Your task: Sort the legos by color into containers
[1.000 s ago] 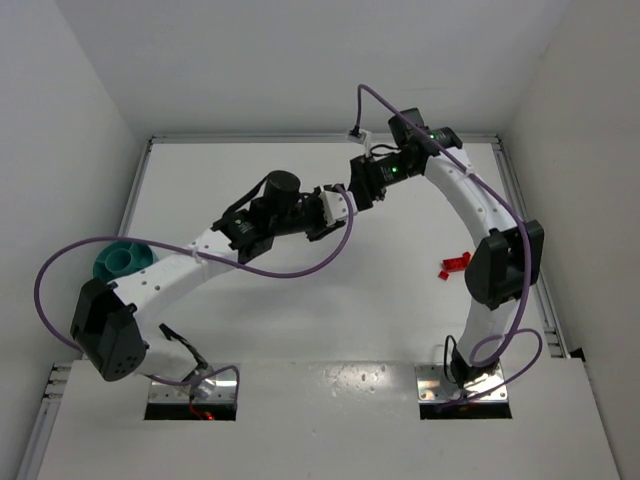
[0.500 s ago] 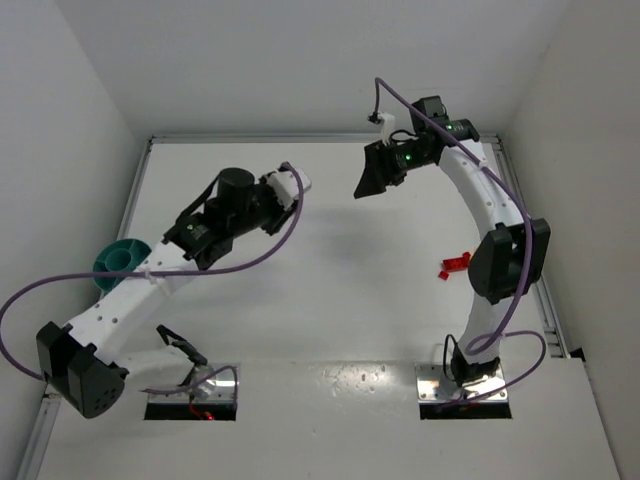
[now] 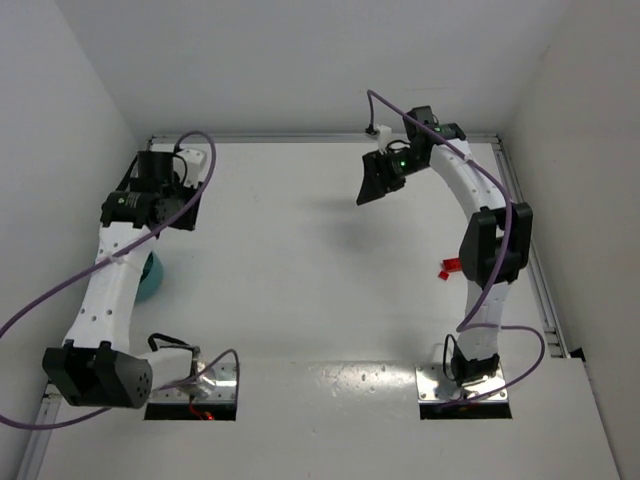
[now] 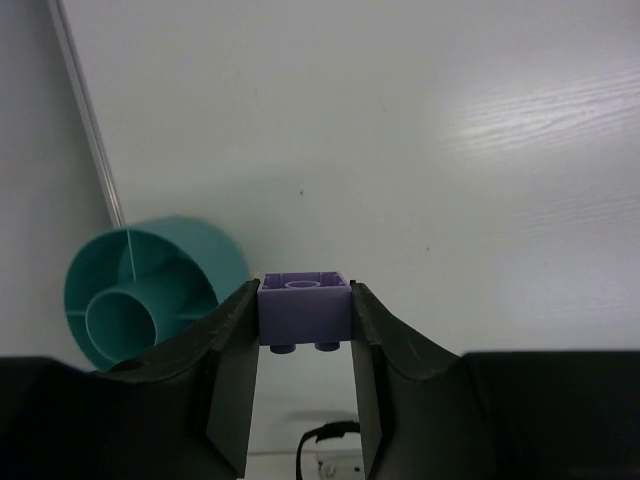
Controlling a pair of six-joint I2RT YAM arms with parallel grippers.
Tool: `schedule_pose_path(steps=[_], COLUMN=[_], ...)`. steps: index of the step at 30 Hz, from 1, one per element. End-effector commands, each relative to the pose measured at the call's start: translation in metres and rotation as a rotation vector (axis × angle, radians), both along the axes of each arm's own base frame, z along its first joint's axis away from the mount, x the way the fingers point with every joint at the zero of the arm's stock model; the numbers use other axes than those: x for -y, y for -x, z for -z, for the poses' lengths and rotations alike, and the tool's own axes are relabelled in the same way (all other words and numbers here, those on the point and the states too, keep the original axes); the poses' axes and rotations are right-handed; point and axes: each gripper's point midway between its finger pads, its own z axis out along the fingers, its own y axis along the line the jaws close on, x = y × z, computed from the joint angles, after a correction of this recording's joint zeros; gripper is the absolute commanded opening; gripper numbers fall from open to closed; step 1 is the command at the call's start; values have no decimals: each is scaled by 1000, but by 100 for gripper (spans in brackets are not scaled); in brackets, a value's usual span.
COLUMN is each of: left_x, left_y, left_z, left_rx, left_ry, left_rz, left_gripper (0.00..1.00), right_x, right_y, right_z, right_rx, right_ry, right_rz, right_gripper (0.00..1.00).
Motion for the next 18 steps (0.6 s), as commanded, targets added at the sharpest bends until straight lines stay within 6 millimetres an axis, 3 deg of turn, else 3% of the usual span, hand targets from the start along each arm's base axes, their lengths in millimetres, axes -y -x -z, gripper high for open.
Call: schedule_pose_path(steps=[1,7,10,18], left_x=[-20,-64,-84,-104], left_y=[22,46,67,94], left_z=[1,7,23,48], left_rx=[-77,-149,-201,-251], left_ry=[30,5,-7,67], left_rz=[-79,-183,-236,-317], left_gripper=[19,20,20,20], right_x=[-2,-2,-1,2], right_y=[-10,-15,-17,-27], right_z=[-9,-4,1,14], right_rx=[53,39,25,6], right_ry=[-8,3,17,59], right_rz=[-21,-18,-22,-33], right_gripper=[67,67,67,67])
